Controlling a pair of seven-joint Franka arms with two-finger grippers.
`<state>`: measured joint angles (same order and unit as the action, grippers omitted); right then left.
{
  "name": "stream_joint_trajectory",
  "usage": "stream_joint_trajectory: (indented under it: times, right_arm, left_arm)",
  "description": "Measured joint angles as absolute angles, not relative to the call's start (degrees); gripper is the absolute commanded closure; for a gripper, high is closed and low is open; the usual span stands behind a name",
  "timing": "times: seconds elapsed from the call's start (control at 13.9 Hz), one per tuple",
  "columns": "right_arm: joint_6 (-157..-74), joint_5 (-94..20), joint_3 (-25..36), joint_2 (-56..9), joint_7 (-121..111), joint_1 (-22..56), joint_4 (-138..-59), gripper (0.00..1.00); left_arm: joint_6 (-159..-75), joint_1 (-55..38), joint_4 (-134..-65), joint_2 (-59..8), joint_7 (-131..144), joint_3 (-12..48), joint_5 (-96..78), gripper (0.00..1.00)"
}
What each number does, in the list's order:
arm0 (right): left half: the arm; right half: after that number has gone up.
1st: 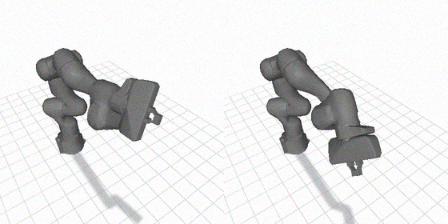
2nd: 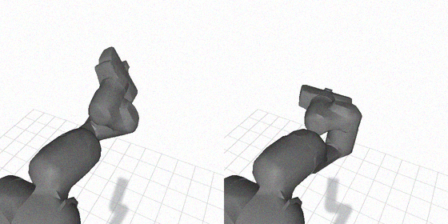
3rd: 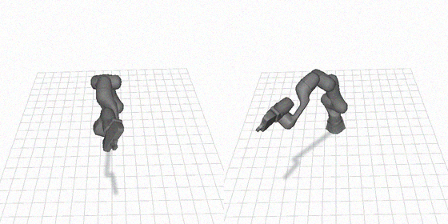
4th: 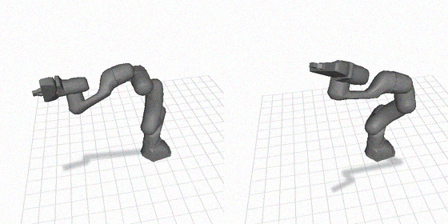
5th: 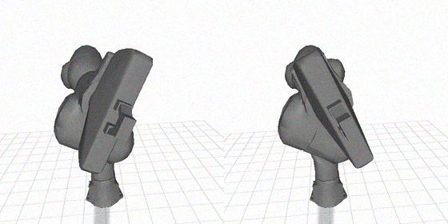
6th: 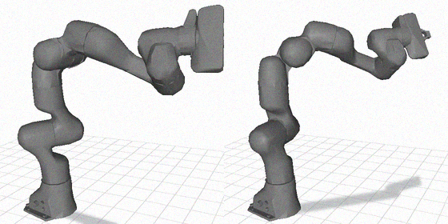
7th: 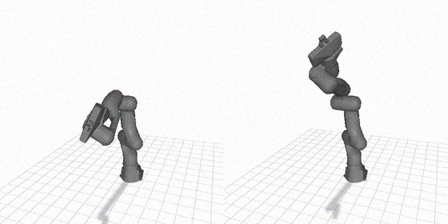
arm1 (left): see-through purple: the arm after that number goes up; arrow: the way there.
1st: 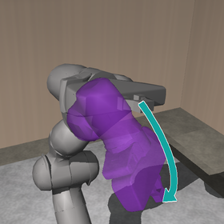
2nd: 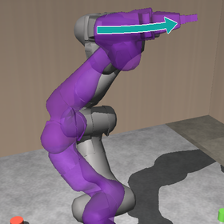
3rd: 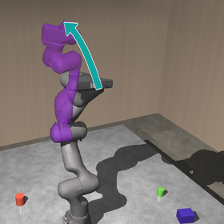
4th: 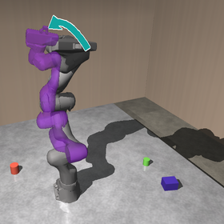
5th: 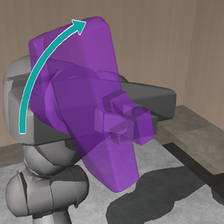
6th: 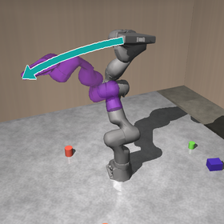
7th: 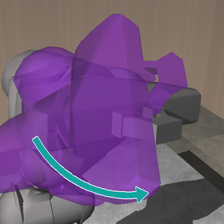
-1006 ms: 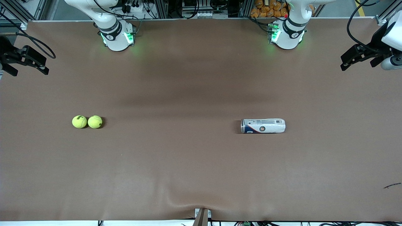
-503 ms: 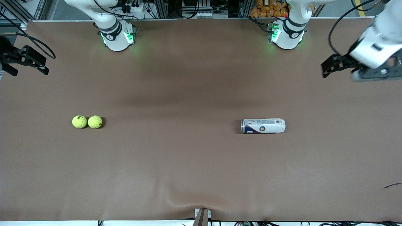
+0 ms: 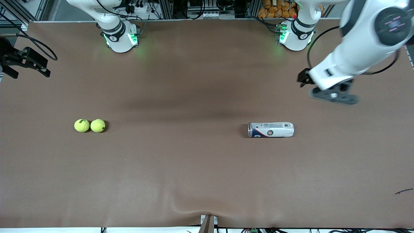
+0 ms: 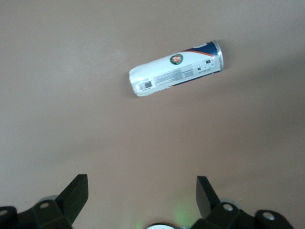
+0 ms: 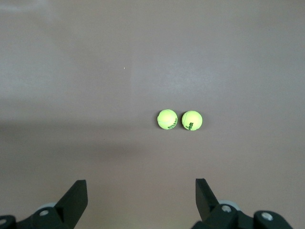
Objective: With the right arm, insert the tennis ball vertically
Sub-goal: 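Reach the left gripper down to the white tennis ball can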
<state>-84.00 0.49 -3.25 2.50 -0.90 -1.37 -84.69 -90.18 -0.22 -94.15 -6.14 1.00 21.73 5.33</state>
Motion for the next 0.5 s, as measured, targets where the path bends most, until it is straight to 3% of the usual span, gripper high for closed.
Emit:
stream_joint_trajectory:
  times: [0.29, 0.5]
  right_arm:
    - [-84.00, 0.49, -3.24, 2.51, -0.90, -1.37, -84.69, 0.00]
    - [-84.00, 0.49, -3.23, 2.51, -0.91, -1.38, -84.69, 0.00]
  left_arm:
    - [-94.26, -0.56, -95.86, -10.88, -4.47, 27.70, 7.31, 0.00]
    - [-98.81, -1.22, -98.92, -14.31, -12.10, 28.45, 11.93, 0.00]
